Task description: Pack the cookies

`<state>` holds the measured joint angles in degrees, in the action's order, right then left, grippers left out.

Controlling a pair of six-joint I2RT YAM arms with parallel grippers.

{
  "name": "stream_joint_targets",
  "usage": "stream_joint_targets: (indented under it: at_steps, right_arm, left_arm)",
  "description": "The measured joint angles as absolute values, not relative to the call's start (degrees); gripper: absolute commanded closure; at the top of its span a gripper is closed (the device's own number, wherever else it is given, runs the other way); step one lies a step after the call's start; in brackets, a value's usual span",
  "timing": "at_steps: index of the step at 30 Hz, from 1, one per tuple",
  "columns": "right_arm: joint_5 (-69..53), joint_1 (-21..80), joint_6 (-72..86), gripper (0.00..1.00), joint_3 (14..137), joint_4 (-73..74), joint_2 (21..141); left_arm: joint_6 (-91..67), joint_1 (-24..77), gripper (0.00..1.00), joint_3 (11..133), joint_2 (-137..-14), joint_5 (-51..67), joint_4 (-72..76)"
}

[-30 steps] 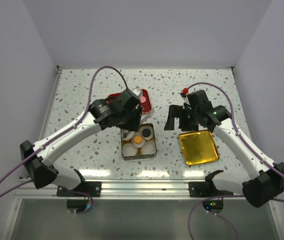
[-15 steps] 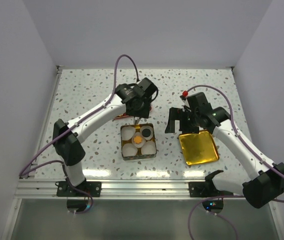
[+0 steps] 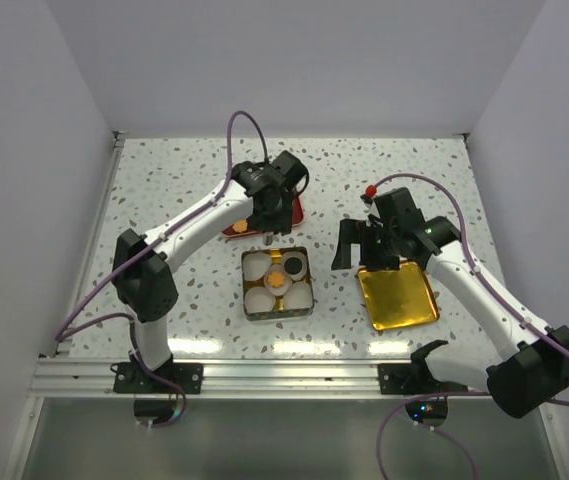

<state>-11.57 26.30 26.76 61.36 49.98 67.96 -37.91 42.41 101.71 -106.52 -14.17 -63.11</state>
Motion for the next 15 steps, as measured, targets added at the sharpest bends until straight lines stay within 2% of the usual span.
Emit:
stream_joint_targets:
  at_steps: [12,14,15]
  right_arm:
    - [-11.55,26.30,26.68,0.01,61.36,49.98,67.85]
    - [-11.55,26.30,26.68,0.01,61.36,49.98,67.85]
    - [-11.55,26.30,26.68,0.01,61.36,49.98,67.85]
  left_arm:
    - [-38.52,42.37,0.44,99.42,-110.04,-12.12,-61.89]
    - [-38.54,42.37,0.47,99.42,-110.26,-12.10,-61.65]
    - [-38.57,42.37,0.53,99.42,-110.37,-11.99,-61.52]
